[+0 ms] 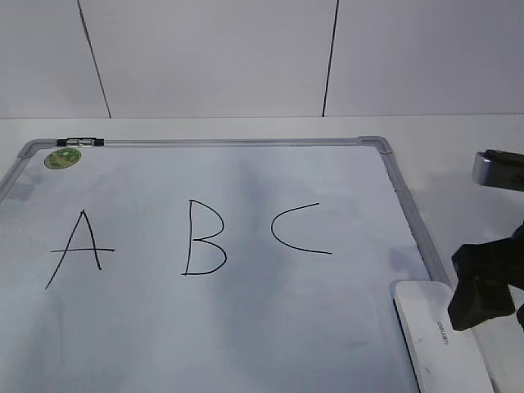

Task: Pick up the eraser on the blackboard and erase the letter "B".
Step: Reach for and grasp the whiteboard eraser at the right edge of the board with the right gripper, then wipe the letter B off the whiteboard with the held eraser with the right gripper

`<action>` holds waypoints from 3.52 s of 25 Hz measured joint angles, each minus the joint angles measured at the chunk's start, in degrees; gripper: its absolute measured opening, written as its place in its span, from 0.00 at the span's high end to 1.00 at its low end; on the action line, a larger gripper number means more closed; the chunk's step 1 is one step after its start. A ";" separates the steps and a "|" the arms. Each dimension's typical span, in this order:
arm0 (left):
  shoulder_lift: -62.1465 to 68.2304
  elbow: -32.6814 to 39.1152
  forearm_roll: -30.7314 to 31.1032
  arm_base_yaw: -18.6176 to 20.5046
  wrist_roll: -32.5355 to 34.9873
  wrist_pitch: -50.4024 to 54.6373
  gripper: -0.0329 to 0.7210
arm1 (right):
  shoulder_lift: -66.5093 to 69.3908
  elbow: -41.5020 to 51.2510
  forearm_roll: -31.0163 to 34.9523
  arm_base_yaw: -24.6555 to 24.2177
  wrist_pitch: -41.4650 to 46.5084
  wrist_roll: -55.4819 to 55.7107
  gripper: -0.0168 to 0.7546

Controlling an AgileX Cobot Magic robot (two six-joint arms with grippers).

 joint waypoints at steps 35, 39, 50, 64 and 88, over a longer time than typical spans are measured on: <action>0.00 0.00 -0.34 0.09 0.00 0.11 0.94 | 9.24 -2.24 -3.05 6.05 -7.70 5.41 0.22; 0.00 0.00 -0.55 0.09 0.00 0.11 0.94 | 9.24 -2.24 -3.05 6.09 -7.58 5.41 0.18; 0.00 0.00 -0.64 0.09 0.00 0.20 0.94 | 13.38 -2.24 -1.62 6.64 -5.48 5.41 0.15; 0.00 0.00 -0.77 0.09 0.00 0.20 0.94 | 13.48 -2.24 -1.48 6.64 -6.01 5.41 0.16; 0.00 0.00 -1.04 0.29 0.00 0.20 0.94 | 16.98 -2.53 -2.09 6.64 -5.51 5.30 0.27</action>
